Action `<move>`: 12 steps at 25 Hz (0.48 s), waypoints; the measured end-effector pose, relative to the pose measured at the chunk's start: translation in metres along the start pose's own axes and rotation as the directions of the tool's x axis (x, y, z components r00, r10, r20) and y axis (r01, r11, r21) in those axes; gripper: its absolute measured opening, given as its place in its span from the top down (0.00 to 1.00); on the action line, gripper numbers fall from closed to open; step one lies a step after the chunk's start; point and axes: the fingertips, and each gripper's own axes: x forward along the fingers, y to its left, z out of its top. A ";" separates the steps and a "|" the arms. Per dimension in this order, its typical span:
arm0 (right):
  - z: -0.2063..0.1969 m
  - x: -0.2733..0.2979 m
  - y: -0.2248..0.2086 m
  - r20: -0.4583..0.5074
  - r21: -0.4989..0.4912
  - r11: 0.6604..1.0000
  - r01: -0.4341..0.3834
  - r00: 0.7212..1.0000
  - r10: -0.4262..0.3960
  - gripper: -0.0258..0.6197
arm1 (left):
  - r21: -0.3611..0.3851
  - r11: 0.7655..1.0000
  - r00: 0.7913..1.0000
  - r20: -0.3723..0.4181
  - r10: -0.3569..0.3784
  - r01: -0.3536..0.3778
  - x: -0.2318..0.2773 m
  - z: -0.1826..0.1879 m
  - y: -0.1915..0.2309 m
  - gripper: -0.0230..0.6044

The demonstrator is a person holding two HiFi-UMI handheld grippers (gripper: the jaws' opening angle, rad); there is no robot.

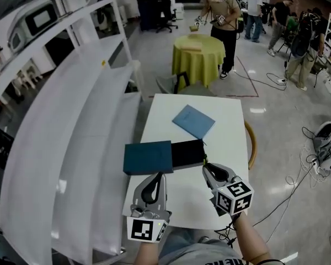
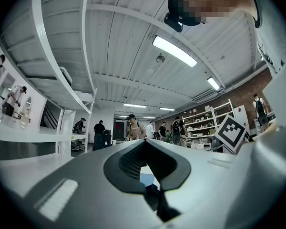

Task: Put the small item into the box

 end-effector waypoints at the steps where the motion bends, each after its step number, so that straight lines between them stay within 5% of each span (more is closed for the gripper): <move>1: -0.003 0.005 -0.002 -0.016 0.008 1.000 0.005 1.000 -0.005 0.87 | -0.003 1.000 1.000 -0.004 -0.003 0.003 0.002 -0.003 0.003 0.94; 12: -0.024 0.063 -0.017 -0.149 0.043 0.999 0.025 0.989 -0.019 0.87 | -0.041 0.999 0.999 -0.037 -0.013 0.012 0.014 -0.026 0.039 0.94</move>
